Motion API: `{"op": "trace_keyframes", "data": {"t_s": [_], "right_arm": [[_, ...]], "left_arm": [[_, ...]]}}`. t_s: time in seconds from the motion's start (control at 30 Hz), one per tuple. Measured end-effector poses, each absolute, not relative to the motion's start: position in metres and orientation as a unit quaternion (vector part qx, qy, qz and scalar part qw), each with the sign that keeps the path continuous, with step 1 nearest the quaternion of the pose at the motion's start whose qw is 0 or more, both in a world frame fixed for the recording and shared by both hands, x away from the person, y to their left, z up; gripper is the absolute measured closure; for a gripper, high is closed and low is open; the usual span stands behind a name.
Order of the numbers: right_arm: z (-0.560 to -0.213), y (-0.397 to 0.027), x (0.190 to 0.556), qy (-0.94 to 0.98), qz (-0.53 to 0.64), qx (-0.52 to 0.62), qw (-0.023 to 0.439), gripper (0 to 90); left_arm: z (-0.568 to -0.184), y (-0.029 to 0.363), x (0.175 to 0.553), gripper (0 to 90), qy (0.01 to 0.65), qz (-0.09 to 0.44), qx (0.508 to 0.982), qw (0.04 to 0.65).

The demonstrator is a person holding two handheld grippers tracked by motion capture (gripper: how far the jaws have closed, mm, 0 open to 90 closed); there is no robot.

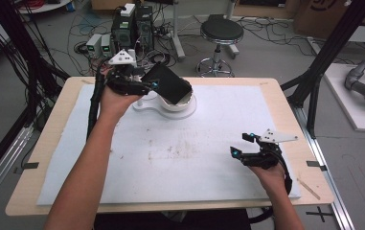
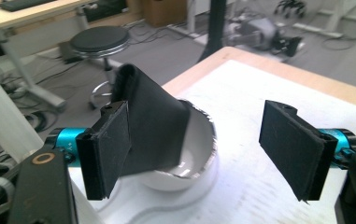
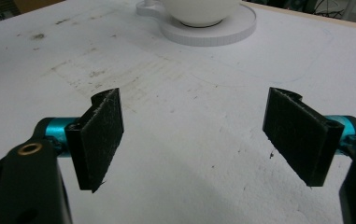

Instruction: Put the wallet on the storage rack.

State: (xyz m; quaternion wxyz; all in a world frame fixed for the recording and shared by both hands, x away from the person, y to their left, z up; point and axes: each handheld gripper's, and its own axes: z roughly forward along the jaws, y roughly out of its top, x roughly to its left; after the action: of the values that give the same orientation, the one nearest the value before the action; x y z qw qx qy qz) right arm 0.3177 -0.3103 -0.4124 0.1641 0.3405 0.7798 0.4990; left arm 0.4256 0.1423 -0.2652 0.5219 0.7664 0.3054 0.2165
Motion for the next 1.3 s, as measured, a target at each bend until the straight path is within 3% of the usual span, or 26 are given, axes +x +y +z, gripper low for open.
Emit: {"op": "trace_keyframes", "data": {"t_s": [0.37,0.67,0.87,1.3], "right_arm": [[-0.412,-0.315,0.321,0.773,0.503,0.35,0.167,20.5],[-0.412,-0.322,0.326,0.766,0.506,0.361,0.166,19.4],[-0.41,-0.323,0.325,0.766,0.504,0.362,0.168,19.3],[-0.408,-0.324,0.322,0.764,0.504,0.364,0.174,19.2]], "left_arm": [[-0.289,0.191,0.377,21.3,0.29,0.172,0.746,0.575],[-0.346,0.23,0.343,17.7,0.314,0.156,0.738,0.576],[-0.374,0.238,0.334,16.5,0.32,0.147,0.732,0.583],[-0.392,0.241,0.329,16.0,0.318,0.145,0.742,0.571]]}}
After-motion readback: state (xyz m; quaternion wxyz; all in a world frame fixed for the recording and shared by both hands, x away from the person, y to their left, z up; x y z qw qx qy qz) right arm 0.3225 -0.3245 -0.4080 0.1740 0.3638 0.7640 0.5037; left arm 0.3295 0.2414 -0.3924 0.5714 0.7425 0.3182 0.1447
